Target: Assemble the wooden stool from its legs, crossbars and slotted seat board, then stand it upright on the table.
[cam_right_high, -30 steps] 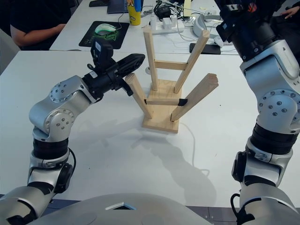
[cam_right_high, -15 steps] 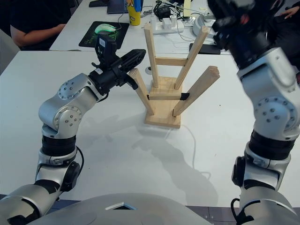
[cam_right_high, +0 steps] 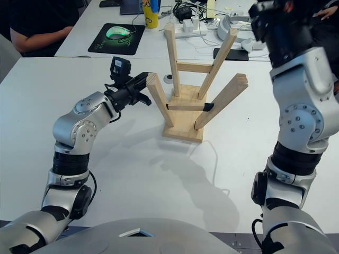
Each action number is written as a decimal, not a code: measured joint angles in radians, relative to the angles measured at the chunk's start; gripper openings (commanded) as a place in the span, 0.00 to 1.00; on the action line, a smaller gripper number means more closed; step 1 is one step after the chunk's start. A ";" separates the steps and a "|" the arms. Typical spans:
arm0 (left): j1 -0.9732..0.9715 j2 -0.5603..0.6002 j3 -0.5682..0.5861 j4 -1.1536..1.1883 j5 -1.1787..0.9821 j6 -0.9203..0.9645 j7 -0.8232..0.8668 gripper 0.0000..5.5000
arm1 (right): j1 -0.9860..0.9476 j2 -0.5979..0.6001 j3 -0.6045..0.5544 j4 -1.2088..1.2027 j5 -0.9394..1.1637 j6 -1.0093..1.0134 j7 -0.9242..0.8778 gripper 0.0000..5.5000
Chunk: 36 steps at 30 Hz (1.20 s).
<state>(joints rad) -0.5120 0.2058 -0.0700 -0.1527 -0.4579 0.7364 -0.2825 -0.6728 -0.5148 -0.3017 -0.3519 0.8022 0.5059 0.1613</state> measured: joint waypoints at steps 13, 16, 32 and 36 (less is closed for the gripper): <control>-0.004 0.026 0.035 0.010 0.026 -0.001 -0.023 0.00 | 0.027 -0.036 -0.016 -0.063 0.106 0.085 0.028 0.00; -0.004 0.016 0.029 0.012 0.026 0.001 -0.029 0.00 | 0.327 -0.048 0.085 -0.094 0.079 0.111 0.071 0.00; 0.070 -0.042 -0.034 -0.135 0.056 0.081 0.037 0.00 | 0.051 0.046 -0.065 -0.001 0.027 0.005 -0.073 0.00; 0.157 -0.029 -0.019 -0.240 0.084 0.084 0.083 0.00 | 0.172 0.015 -0.177 0.069 -0.073 -0.013 -0.127 0.00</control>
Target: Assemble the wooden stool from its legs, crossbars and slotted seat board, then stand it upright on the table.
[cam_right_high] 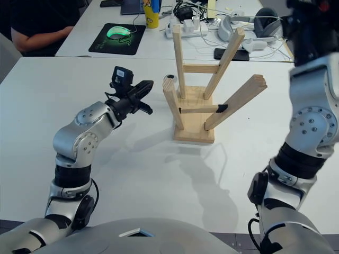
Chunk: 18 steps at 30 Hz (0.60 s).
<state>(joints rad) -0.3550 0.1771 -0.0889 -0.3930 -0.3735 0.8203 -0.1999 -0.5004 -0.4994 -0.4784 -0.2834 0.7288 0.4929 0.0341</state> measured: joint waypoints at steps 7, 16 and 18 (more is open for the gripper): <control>0.246 -0.028 0.028 -0.254 0.050 -0.012 0.117 0.00 | 0.344 0.066 0.000 -0.079 -0.122 0.030 -0.055 0.00; 0.229 -0.103 0.007 -0.460 0.072 -0.026 0.222 0.00 | 0.526 0.116 0.133 -0.405 -0.111 0.128 -0.054 0.00; 0.221 -0.103 -0.012 -0.464 0.083 -0.027 0.227 0.00 | 0.527 0.117 0.141 -0.417 -0.114 0.144 -0.060 0.00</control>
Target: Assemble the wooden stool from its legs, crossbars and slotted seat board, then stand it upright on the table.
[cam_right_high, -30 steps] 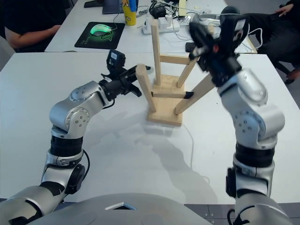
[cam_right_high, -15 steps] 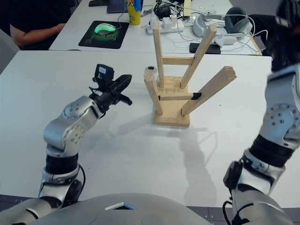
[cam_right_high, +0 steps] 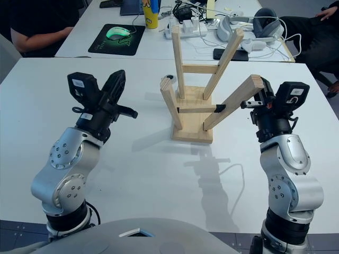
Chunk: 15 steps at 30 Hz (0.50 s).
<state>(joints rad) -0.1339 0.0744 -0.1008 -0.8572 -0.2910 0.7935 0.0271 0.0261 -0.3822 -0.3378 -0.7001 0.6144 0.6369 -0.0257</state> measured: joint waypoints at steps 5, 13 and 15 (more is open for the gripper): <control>-0.049 -0.036 -0.062 0.041 -0.002 0.002 0.002 0.00 | -0.030 0.013 0.083 -0.012 -0.028 0.030 -0.018 0.00; -0.086 -0.054 -0.051 0.124 -0.002 0.002 -0.002 0.00 | -0.087 0.059 0.175 -0.010 -0.102 0.057 -0.064 0.00; -0.098 -0.061 -0.046 0.148 -0.001 -0.004 -0.001 0.00 | -0.106 0.081 0.198 -0.002 -0.138 0.067 -0.090 0.00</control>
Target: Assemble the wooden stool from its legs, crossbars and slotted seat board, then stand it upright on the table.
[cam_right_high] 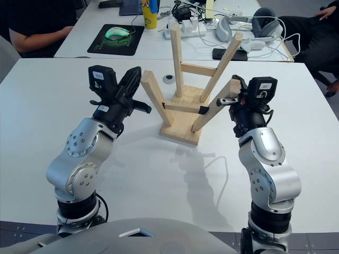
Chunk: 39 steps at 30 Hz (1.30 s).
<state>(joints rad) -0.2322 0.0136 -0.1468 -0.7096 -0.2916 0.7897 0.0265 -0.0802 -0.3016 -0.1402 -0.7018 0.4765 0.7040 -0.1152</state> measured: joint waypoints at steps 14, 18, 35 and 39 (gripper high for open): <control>-0.109 -0.005 0.012 0.221 0.089 -0.135 -0.001 0.00 | -0.163 0.051 0.056 0.225 -0.156 -0.041 0.019 0.00; -0.077 0.001 0.074 0.227 0.111 -0.148 0.025 0.00 | -0.123 0.050 0.030 0.172 -0.165 -0.037 0.022 0.00; -0.044 0.066 0.257 0.158 0.187 -0.239 0.077 0.00 | -0.068 0.117 -0.155 -0.106 -0.284 0.147 -0.150 0.00; -0.083 0.024 0.162 0.252 0.075 -0.147 -0.053 0.00 | -0.120 0.140 -0.013 -0.154 -0.237 0.193 -0.078 0.00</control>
<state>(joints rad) -0.3149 0.0377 0.0154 -0.4578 -0.2164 0.6432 -0.0268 -0.1997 -0.1620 -0.1533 -0.8557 0.2400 0.8971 -0.1934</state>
